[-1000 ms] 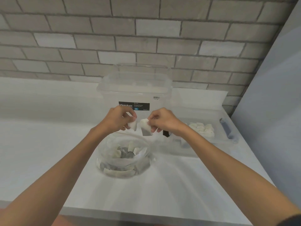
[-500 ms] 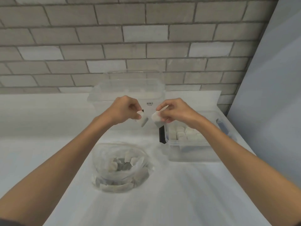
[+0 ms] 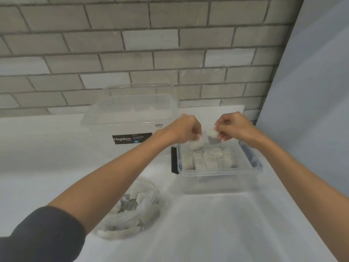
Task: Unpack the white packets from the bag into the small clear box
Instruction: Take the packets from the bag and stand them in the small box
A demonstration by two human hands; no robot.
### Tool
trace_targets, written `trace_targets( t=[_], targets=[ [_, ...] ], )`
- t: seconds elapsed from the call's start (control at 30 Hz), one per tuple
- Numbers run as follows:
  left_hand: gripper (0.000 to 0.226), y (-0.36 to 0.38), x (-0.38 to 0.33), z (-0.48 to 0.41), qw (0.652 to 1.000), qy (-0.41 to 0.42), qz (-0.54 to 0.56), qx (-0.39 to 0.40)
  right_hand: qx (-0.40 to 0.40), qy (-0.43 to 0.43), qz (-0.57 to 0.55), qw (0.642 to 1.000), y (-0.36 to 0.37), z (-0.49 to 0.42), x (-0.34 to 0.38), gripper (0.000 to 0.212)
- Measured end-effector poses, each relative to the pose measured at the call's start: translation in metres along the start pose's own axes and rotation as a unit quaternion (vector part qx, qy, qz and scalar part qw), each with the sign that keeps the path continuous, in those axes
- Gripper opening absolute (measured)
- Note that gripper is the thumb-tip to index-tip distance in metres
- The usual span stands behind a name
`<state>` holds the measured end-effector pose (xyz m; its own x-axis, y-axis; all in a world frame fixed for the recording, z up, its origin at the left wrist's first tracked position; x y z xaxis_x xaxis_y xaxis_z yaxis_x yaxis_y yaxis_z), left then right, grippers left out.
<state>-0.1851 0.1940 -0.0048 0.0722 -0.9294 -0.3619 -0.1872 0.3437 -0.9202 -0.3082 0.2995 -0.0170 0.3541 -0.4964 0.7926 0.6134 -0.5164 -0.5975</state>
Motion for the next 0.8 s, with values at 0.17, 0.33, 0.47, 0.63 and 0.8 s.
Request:
trace_targets(
  t=[0.17,0.33,0.47,0.63,0.8],
  targets=[
    [0.016,0.063,0.012,-0.013,0.986,-0.046,-0.075,0.140,0.018,0.014,0.031,0.999,0.006,-0.002,-0.026,0.019],
    [0.024,0.099,0.017,-0.015,0.951,-0.070,-0.193,0.233,0.037,0.027,0.050,0.998,0.013,-0.003,-0.043,0.022],
    [0.025,0.113,0.017,-0.019,0.924,-0.067,-0.266,0.267,0.050,0.042,0.053,0.996,0.017,-0.004,-0.050,0.021],
    [0.028,0.115,0.018,-0.022,0.903,-0.065,-0.343,0.251,0.050,0.047,0.071,0.995,0.016,-0.008,-0.058,0.021],
    [0.026,0.113,0.018,-0.021,0.886,-0.066,-0.378,0.259,0.058,0.049,0.084,0.994,0.015,-0.008,-0.062,0.020]
  ],
)
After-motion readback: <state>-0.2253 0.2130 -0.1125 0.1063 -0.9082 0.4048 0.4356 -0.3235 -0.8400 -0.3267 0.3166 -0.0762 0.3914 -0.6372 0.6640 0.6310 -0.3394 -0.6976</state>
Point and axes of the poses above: each hand's wrist, its own z-axis away from the middle knuckle, its own y-axis out of the palm, x = y × z, the point moved 6 cm from there along -z, towards the middle knuckle, and after that the axes turned 12 degrees about y, right-handed, at the moved point
